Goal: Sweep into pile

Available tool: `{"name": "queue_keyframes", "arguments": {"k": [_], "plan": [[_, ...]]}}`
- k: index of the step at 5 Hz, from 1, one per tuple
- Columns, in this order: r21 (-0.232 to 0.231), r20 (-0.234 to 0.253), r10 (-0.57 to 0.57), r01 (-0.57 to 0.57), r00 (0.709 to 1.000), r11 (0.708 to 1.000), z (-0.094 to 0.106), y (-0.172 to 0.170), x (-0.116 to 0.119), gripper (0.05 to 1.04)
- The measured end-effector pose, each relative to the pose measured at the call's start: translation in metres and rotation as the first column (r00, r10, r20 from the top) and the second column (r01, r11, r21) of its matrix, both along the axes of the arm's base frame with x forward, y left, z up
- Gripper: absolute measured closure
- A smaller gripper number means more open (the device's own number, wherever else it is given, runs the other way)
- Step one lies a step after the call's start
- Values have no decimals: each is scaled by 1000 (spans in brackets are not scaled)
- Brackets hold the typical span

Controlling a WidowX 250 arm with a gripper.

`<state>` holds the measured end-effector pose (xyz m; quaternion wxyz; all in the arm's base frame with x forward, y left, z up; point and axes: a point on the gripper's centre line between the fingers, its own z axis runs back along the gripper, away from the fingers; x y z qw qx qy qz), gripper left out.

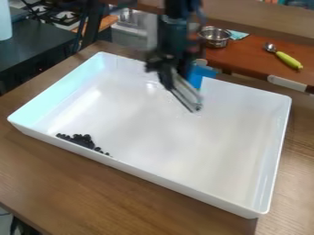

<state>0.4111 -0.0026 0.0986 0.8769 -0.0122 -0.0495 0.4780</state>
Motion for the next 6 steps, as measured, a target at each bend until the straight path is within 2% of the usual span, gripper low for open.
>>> {"name": "queue_keyframes", "arguments": {"k": [1,2,3,4,5,6], "plan": [[61,-61,55,-51,997,997,-28,-17,15,699],[78,-95,73,-66,993,995,-49,-18,16,642],[30,-96,77,-74,992,997,-55,-6,15,323],[-56,-110,93,-99,990,993,-32,4,9,95],[-140,-51,133,-138,990,980,29,13,8,80],[-257,10,155,-147,988,955,81,32,-15,83]]}}
